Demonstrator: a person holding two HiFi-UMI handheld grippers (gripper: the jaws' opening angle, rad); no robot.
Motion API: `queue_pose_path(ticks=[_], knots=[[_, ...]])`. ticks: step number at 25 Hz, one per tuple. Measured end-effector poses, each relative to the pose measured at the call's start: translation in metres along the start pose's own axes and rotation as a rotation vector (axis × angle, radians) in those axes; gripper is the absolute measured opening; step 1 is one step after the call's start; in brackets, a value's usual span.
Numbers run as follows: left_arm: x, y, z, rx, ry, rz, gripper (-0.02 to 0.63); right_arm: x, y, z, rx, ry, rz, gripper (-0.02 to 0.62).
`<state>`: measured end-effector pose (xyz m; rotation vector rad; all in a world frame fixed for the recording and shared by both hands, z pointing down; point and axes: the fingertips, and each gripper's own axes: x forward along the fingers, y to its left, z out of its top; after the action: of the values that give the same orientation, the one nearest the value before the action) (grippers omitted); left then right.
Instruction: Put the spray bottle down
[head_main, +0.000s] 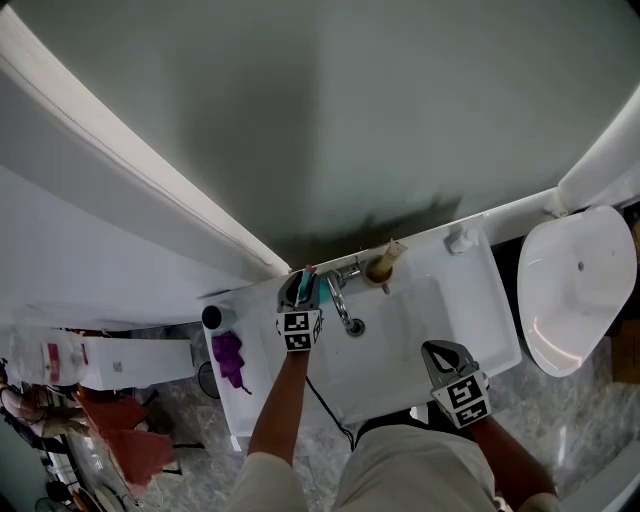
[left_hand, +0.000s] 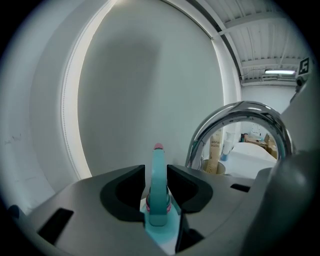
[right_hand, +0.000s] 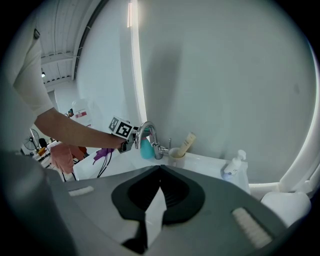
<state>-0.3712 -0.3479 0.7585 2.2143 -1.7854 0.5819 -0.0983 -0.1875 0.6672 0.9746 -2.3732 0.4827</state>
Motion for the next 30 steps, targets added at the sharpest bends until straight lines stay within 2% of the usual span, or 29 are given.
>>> queue_pose_path(ticks=[6,9,22,30], knots=[[-0.002,0.000,-0.002,-0.017,0.025,-0.009,0.197,-0.005,-0.003,0.001,0.004,-0.005,-0.012,0.011],[-0.006,-0.002,0.001,-0.022,0.019,-0.006,0.208,-0.009,-0.005,0.000,0.014,-0.011,-0.019,0.011],[-0.073,-0.009,0.021,-0.026,0.001,0.031,0.209,-0.027,0.006,-0.002,0.006,-0.045,-0.007,0.011],[-0.136,-0.028,0.031,-0.078,0.006,0.067,0.195,-0.041,0.010,0.005,-0.017,-0.080,0.003,0.011]])
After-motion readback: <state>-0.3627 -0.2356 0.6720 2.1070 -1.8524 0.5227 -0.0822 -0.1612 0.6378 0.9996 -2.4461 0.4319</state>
